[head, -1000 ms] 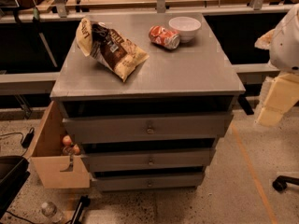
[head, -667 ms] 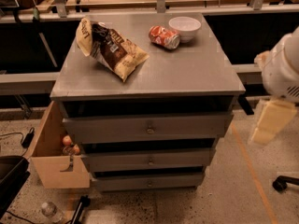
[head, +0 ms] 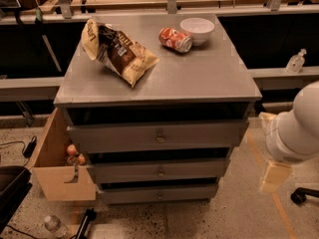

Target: Open bottom drawer

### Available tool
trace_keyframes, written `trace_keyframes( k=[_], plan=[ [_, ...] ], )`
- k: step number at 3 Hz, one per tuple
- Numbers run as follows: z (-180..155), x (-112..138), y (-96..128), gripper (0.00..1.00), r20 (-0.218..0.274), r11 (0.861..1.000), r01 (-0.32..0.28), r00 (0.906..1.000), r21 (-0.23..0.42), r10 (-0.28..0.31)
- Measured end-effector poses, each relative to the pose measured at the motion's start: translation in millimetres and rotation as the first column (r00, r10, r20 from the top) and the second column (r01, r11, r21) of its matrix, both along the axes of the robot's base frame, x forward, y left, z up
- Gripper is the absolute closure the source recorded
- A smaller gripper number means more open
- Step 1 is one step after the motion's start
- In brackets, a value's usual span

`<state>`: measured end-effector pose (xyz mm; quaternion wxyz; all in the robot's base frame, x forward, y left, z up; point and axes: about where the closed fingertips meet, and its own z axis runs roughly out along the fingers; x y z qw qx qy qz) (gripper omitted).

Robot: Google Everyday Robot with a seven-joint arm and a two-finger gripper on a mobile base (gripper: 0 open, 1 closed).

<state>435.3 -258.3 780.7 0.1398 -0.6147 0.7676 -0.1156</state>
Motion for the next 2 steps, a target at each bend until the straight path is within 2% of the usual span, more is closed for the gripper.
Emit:
trace_keyframes(
  k=[1,2],
  plan=[
    [-79,13,-1,0.0,-0.006,0.998,-0.053,0.9985,0.039,0.054],
    [-144,41,12,0.0,0.043,0.991,-0.093,0.9951,0.093,0.089]
  ],
)
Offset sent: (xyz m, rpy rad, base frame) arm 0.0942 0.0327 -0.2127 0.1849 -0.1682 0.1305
